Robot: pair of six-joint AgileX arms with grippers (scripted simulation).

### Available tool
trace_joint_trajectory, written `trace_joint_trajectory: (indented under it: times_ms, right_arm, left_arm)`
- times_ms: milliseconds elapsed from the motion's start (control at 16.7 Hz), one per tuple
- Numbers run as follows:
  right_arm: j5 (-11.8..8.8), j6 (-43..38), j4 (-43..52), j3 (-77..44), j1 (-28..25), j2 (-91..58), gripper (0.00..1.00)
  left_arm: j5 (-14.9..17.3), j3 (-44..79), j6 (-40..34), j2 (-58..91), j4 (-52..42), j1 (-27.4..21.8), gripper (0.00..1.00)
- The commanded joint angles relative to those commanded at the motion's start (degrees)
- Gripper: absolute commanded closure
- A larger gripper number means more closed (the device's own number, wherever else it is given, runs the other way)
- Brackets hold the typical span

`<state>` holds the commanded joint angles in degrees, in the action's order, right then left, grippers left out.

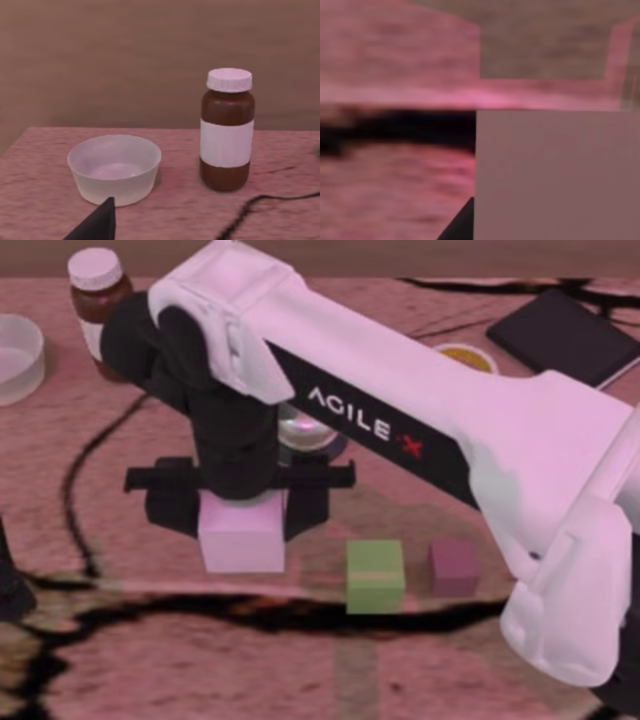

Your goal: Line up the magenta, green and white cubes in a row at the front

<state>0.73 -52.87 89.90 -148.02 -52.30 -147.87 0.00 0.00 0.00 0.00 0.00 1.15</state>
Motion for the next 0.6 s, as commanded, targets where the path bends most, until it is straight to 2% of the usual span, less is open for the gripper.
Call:
trace_joint_trajectory:
  times_ms: [360, 600]
  right_arm:
    - [-0.1, -0.1, -1.0, 1.0, 0.1, 0.4, 1.0]
    - [-0.1, 0.1, -8.6, 9.8, -0.1, 1.5, 1.0]
  left_arm:
    - [0.0, 0.0, 0.0, 0.0, 0.0, 0.0, 0.0]
    - [0.0, 0.0, 0.0, 0.0, 0.0, 0.0, 0.0]
